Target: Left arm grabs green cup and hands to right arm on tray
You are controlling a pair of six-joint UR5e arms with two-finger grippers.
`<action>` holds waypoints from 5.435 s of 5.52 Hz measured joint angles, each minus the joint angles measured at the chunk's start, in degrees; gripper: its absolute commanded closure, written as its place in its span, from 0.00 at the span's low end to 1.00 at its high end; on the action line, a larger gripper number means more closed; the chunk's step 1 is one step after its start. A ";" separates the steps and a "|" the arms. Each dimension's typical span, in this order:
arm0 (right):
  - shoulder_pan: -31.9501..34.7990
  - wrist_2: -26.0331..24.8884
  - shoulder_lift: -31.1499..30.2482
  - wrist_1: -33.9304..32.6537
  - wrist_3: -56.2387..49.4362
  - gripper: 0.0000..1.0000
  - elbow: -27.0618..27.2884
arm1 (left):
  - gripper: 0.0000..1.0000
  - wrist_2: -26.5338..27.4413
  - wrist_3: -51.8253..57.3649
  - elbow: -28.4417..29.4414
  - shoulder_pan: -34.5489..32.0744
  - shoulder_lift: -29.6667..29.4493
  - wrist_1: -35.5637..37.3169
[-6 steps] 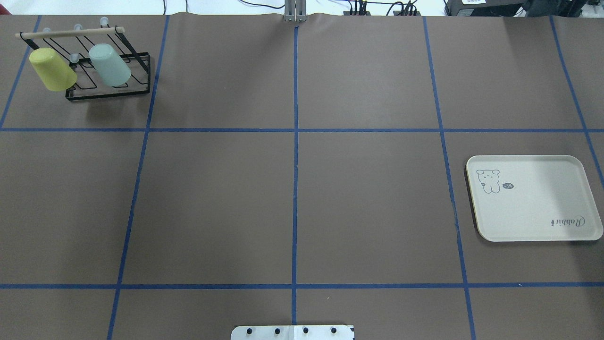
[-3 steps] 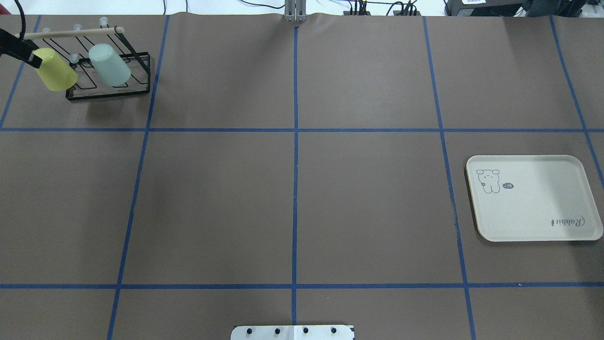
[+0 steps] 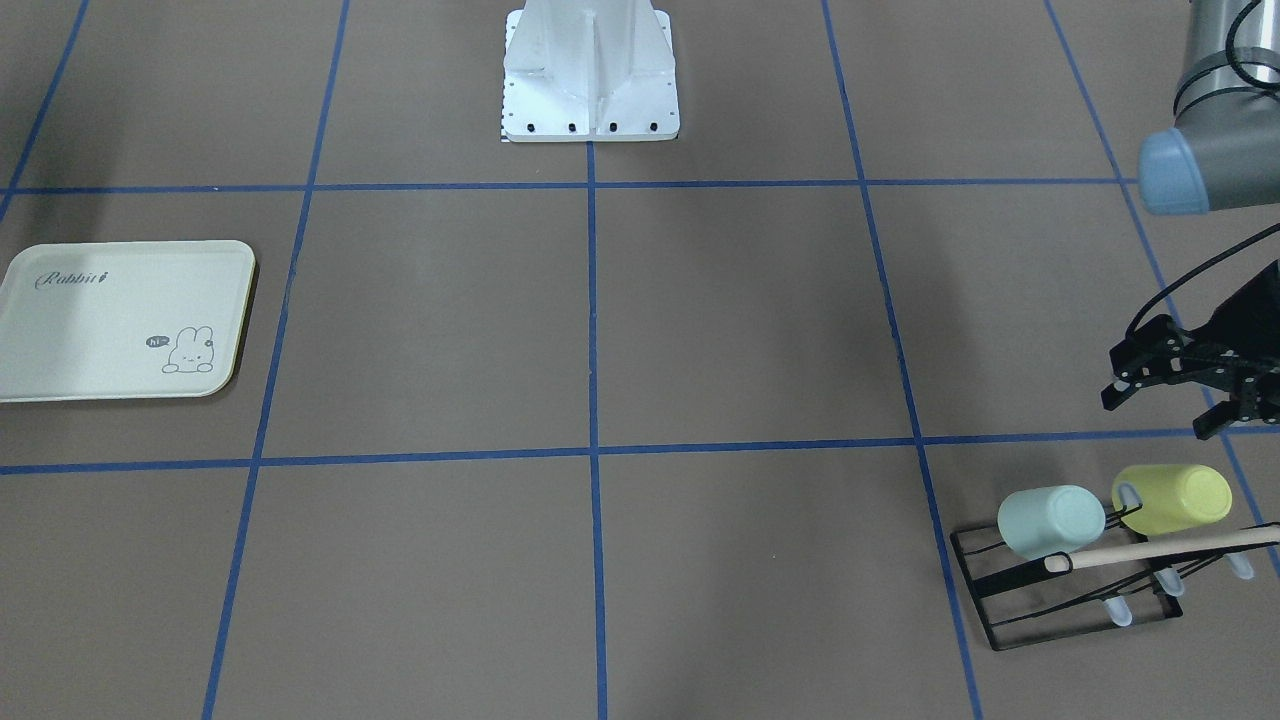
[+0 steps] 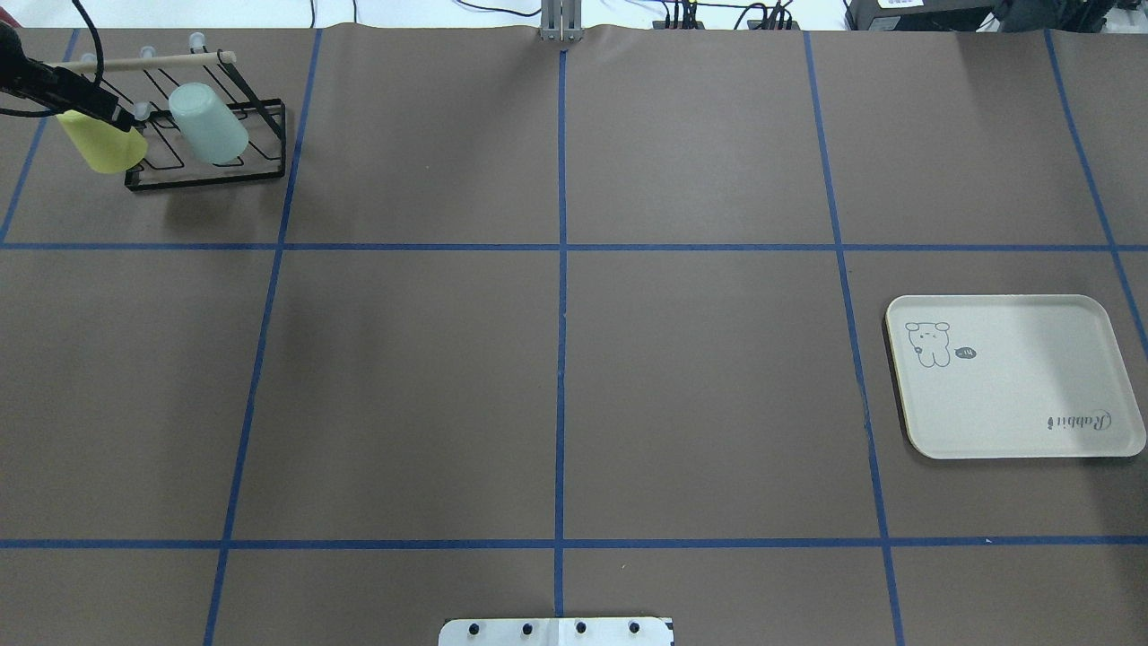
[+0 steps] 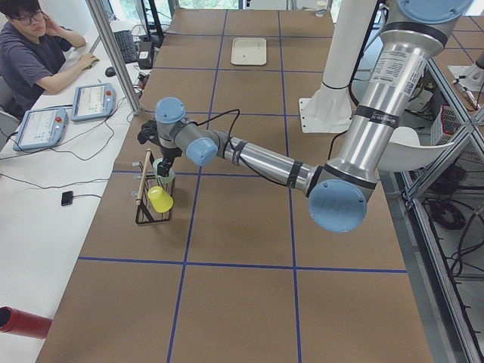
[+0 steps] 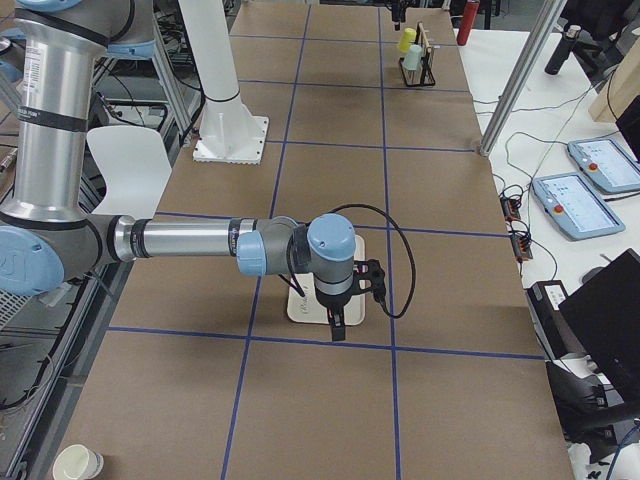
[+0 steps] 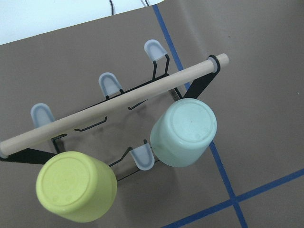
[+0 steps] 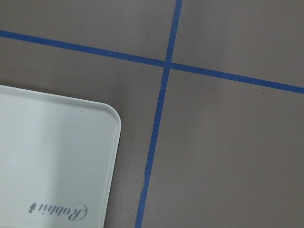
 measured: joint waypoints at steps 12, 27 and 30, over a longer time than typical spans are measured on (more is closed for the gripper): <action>-0.10 0.44 0.00 -0.07 0.00 0.00 -0.01 | 0.05 13.59 -8.40 12.10 7.62 -11.58 5.06; -0.10 3.21 0.02 0.21 -0.02 0.00 0.06 | 0.96 1.20 -9.77 -12.34 -1.23 -4.57 17.54; -1.86 10.04 0.19 13.45 19.45 0.00 0.73 | 0.96 1.46 -27.73 -13.14 1.13 -3.64 5.90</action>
